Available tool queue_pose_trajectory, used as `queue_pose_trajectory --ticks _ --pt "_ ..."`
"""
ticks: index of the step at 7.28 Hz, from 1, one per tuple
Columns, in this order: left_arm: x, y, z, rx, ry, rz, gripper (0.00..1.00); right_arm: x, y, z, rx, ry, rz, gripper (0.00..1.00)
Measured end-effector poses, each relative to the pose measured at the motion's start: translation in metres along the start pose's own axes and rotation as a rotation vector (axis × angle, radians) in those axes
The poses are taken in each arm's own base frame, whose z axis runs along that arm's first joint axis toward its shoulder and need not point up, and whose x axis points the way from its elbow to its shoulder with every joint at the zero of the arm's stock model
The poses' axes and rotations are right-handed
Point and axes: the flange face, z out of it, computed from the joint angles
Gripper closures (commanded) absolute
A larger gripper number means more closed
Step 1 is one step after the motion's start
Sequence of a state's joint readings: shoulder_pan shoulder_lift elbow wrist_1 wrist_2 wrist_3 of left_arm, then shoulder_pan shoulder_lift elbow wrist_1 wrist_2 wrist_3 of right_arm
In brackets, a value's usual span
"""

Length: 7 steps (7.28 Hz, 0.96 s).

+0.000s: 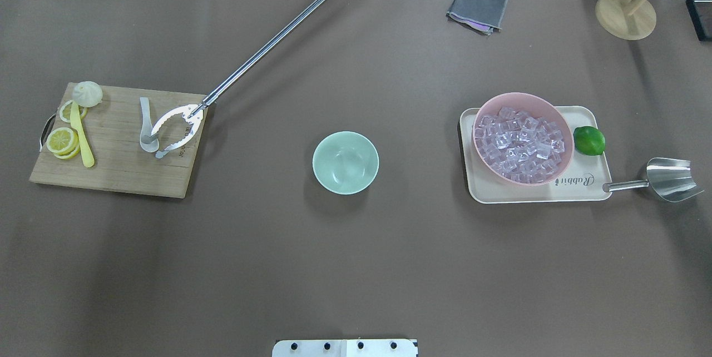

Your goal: Put spoon and ice into bowl

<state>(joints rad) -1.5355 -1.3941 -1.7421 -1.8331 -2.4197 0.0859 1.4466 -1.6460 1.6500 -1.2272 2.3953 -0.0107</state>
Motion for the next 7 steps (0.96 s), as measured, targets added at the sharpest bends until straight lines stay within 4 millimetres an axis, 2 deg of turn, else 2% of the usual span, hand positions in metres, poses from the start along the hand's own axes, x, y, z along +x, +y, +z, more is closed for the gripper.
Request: queue_pose_trajectory --ticks 7 --pt "-0.002 0.002 0.002 -0.009 0.002 -0.018 0.02 -0.006 -0.001 -0.011 0.024 0.009 -0.022 0.00"
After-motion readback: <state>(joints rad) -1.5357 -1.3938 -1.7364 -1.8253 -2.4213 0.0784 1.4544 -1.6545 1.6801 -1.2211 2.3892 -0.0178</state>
